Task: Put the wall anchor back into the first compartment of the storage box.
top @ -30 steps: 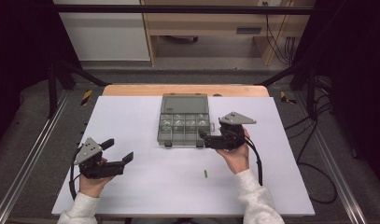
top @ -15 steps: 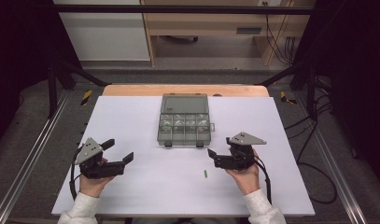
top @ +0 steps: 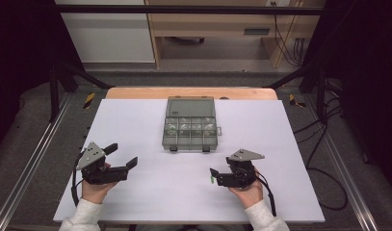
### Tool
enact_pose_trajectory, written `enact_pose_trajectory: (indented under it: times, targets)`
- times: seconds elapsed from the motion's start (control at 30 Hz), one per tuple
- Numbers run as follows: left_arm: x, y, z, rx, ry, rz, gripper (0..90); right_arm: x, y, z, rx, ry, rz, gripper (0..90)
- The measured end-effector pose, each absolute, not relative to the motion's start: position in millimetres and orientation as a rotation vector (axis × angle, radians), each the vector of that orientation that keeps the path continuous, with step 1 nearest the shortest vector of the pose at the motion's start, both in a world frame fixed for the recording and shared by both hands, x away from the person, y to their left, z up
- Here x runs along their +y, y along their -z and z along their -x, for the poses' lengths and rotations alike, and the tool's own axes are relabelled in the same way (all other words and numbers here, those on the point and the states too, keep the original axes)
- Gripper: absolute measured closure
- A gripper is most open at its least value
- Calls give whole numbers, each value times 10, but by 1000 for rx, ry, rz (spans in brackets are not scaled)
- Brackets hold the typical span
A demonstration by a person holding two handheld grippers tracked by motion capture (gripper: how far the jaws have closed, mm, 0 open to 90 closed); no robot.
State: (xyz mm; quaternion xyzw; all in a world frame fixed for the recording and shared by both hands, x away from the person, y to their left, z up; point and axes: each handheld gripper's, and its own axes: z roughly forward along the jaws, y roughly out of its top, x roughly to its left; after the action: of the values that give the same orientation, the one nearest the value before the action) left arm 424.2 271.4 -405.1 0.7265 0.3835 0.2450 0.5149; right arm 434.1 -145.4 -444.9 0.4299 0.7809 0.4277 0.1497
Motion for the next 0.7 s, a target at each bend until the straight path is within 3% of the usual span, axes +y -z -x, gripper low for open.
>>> enact_pose_trajectory:
  times: [0.7]
  targets:
    - [2718, 4039, -4232, 918, -589, -1741, 94, -1260, 4739, -4324, 2346, -1072, -1302, 517]
